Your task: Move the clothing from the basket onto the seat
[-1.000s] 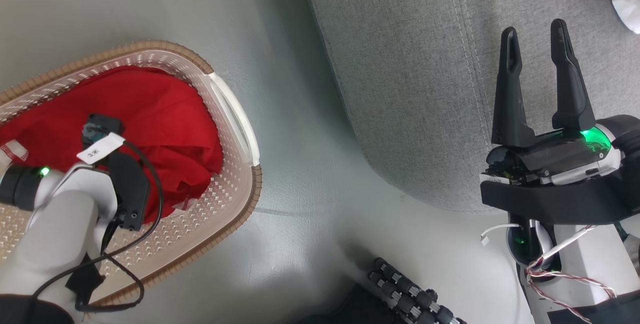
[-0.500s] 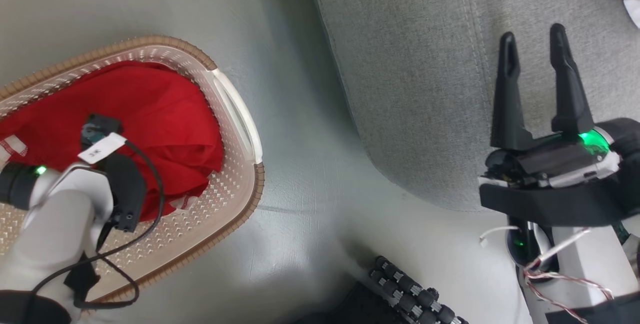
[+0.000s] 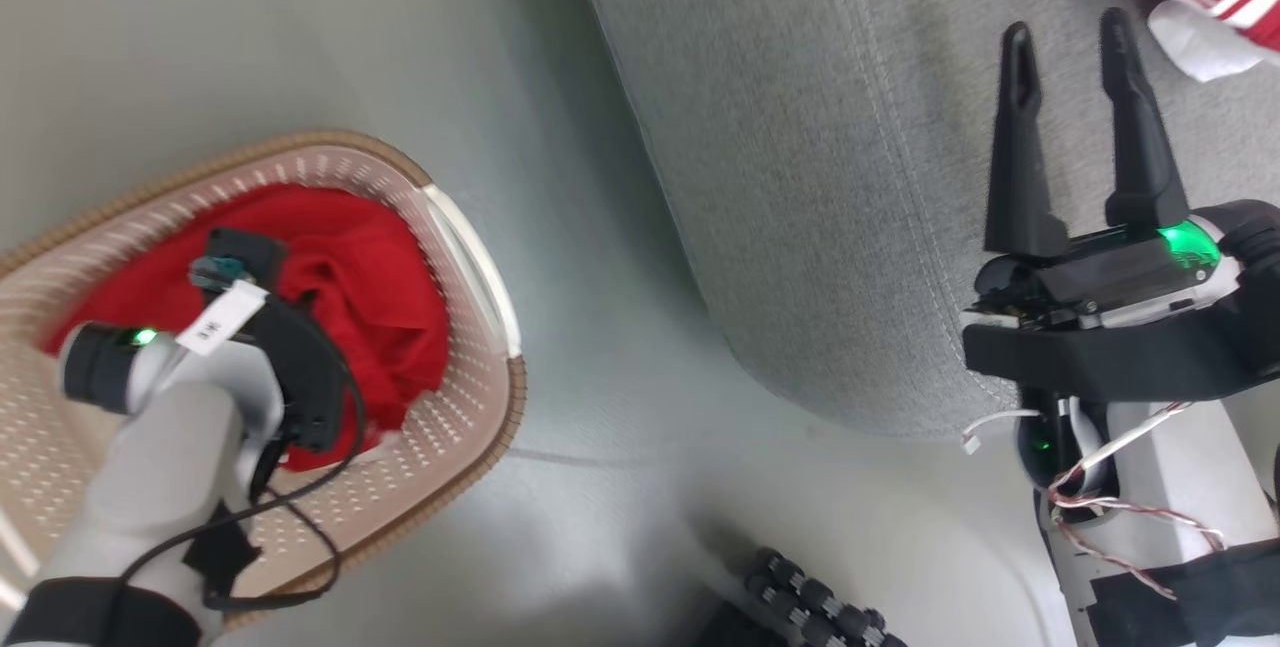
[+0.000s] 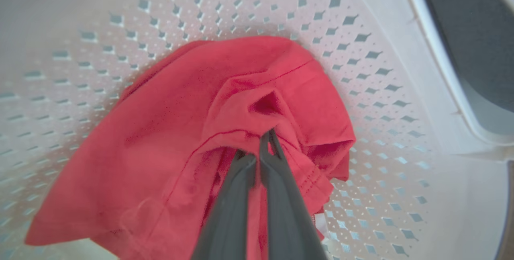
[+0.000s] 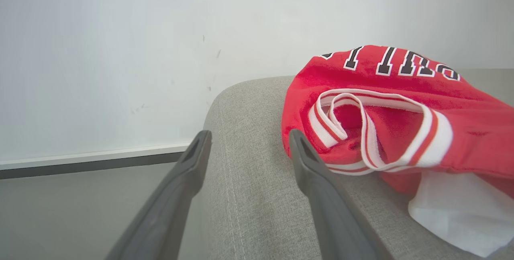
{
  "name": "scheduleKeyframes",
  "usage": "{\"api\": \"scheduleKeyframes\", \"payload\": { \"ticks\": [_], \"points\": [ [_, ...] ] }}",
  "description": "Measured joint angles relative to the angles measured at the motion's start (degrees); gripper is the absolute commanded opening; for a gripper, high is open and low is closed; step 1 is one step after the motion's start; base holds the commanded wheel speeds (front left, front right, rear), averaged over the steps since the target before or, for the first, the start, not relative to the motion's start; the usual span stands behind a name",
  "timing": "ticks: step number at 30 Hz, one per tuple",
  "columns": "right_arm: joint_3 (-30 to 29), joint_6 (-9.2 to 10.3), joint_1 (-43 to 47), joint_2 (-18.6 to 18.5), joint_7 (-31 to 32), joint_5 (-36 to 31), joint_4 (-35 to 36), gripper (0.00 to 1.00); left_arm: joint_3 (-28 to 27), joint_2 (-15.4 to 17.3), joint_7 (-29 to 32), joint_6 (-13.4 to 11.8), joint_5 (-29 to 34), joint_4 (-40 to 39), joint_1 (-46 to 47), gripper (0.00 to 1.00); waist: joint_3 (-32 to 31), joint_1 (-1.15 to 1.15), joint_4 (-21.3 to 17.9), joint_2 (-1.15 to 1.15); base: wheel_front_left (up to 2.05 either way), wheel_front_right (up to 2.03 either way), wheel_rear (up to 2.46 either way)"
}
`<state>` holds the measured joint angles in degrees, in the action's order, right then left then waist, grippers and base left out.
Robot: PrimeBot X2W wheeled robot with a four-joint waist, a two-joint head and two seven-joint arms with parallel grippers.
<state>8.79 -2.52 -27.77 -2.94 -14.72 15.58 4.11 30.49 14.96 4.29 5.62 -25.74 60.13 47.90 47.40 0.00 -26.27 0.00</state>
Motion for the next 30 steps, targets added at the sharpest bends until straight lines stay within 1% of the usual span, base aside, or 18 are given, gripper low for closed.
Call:
{"api": "scheduleKeyframes", "payload": {
  "ticks": [7,11,15,24,28,30],
  "points": [
    [-2.42,-0.35,-0.3,-0.13,0.0,0.0,-1.66,1.0,-0.02,-2.69,-4.98,0.98,-1.94,-1.41,-0.86,0.0,-4.63,0.0,2.43,0.0,0.0,0.0,0.0],
    [-3.43,-0.52,-0.29,-0.56,0.0,-0.01,-2.4,1.0,-0.03,-3.78,-7.35,1.02,-2.43,-2.15,-1.68,0.0,-6.65,0.0,3.94,0.0,0.0,0.0,0.0],
    [-5.01,-0.87,-0.05,-1.7,0.0,-0.02,-3.23,1.0,-0.03,-5.1,-10.18,1.48,-3.12,-3.57,-1.85,0.0,-9.34,0.0,6.32,0.0,0.0,0.0,0.0],
    [-6.79,-1.54,1.6,-3.32,0.0,-0.1,-5.0,1.0,0.69,-7.54,-16.04,1.53,-5.48,-6.86,-4.84,0.0,-15.88,0.0,12.11,0.0,0.0,0.0,0.0],
    [-7.17,-2.1,3.43,-3.96,0.0,-0.1,-5.99,1.0,2.3,-8.49,-16.85,1.53,-6.58,-10.26,-6.51,0.0,-19.06,-0.01,14.59,0.0,0.0,0.0,0.0],
    [-7.17,-2.59,5.42,-4.48,0.0,-0.09,-6.93,1.0,3.5,-8.61,-17.37,1.53,-7.1,-13.38,-7.37,0.0,-21.46,-0.01,16.42,0.0,0.0,0.0,0.0]
  ]
}}
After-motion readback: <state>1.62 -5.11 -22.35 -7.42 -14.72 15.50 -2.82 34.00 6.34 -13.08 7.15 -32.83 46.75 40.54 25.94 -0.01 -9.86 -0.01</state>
